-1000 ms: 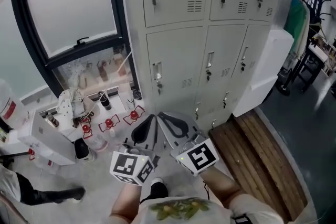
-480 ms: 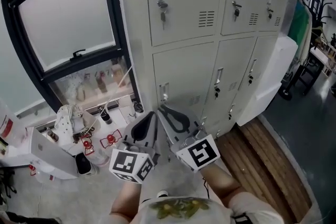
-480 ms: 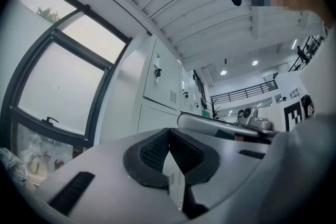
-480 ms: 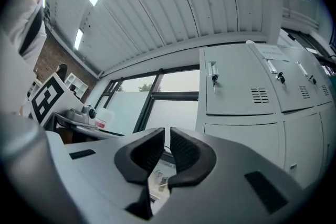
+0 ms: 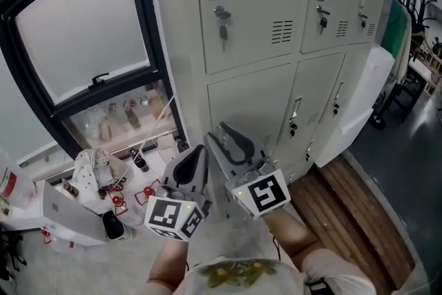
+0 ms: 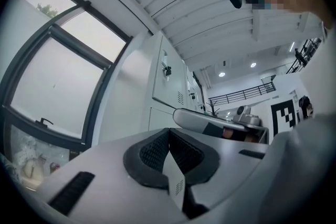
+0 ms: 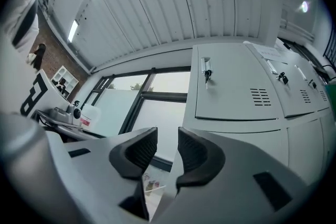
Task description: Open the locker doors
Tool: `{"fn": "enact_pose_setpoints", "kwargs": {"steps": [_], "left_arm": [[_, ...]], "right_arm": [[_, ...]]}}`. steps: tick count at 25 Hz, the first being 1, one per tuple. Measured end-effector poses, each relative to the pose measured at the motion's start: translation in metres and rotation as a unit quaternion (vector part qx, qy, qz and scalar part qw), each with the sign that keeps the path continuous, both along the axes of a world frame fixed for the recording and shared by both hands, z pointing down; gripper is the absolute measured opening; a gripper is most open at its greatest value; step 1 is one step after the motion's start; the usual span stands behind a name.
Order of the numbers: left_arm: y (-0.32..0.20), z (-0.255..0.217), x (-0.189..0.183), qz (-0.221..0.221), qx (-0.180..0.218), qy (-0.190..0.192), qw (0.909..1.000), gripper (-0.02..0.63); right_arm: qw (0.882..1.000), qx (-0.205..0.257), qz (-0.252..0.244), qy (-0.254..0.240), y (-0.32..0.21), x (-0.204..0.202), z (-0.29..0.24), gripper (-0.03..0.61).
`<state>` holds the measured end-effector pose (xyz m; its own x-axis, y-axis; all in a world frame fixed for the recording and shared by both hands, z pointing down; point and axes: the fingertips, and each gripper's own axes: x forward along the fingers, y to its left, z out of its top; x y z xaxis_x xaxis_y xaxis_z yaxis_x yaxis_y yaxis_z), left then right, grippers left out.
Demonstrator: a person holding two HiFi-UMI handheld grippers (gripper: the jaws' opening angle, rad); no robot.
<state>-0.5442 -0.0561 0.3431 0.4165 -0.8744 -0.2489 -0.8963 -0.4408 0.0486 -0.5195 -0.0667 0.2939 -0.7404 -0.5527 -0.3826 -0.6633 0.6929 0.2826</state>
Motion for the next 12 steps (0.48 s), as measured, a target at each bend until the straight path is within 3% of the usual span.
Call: {"fn": "enact_pose_setpoints", "kwargs": {"steps": [12], "left_arm": [[-0.028,-0.01,-0.011,0.013,0.007,-0.008,0.9999,0.028]], "right_arm": [[0.998,0.032,0.06,0.002,-0.048,-0.008,-0.03,0.144]]}}
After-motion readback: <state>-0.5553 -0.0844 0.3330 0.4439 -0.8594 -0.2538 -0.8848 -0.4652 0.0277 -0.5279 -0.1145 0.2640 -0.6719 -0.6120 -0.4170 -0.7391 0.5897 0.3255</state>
